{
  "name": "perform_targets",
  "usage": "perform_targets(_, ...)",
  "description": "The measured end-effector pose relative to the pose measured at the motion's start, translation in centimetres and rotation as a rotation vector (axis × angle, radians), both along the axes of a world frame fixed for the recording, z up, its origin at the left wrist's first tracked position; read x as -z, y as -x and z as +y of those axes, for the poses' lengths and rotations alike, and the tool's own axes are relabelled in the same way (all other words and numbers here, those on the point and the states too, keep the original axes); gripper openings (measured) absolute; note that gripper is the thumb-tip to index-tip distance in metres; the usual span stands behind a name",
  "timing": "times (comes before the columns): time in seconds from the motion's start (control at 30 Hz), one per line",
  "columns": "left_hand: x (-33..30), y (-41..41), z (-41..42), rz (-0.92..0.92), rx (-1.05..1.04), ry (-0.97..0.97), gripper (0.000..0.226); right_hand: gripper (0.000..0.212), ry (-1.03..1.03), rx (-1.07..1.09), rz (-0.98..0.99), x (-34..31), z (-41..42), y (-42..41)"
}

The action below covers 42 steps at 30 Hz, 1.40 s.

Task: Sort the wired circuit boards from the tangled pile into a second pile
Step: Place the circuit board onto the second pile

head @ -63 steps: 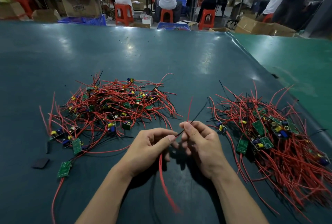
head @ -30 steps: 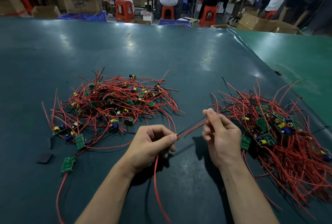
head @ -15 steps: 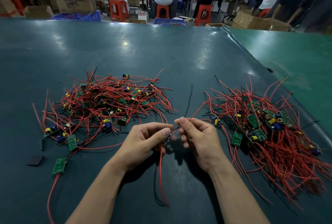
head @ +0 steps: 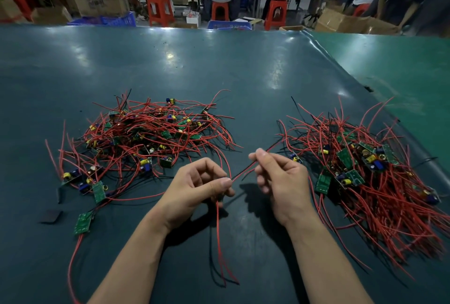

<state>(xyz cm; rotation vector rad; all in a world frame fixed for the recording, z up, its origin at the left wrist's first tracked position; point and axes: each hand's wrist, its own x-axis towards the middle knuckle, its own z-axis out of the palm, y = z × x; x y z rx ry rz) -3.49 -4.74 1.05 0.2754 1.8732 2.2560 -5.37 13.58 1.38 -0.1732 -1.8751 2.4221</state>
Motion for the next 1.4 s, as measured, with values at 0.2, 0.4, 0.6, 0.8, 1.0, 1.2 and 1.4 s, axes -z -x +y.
perform_targets(0.2,0.0,0.0,-0.1,0.011,0.063,-0.018,0.019,0.033,0.433,0.047,-0.202,-0.7,0.6,0.7)
perform_targets(0.4,-0.5,-0.1,-0.3,0.000,0.111,-0.046,0.013,0.029,0.822,-0.238,-0.401,-1.0,0.8,0.5)
perform_targets(0.6,-0.3,0.1,-0.3,0.001,0.045,-0.092,0.012,0.026,0.735,-0.193,-0.254,-0.9,0.7,0.8)
perform_targets(0.8,0.3,0.5,0.2,-0.002,-0.113,-0.111,0.026,0.044,0.125,-0.332,-0.122,-0.3,-0.5,-0.4)
perform_targets(1.0,0.1,0.1,0.2,-0.023,-0.052,-0.020,0.020,0.018,-0.069,-0.278,-0.114,-0.3,-1.3,-1.0)
perform_targets(1.2,-0.4,-0.1,-0.2,-0.009,0.017,-0.071,0.020,0.021,0.280,0.022,-0.105,-1.1,0.5,0.4)
perform_targets(1.4,-0.9,0.0,-0.6,-0.075,0.046,-0.192,0.039,0.028,0.511,0.084,-0.107,-0.6,0.4,0.7)
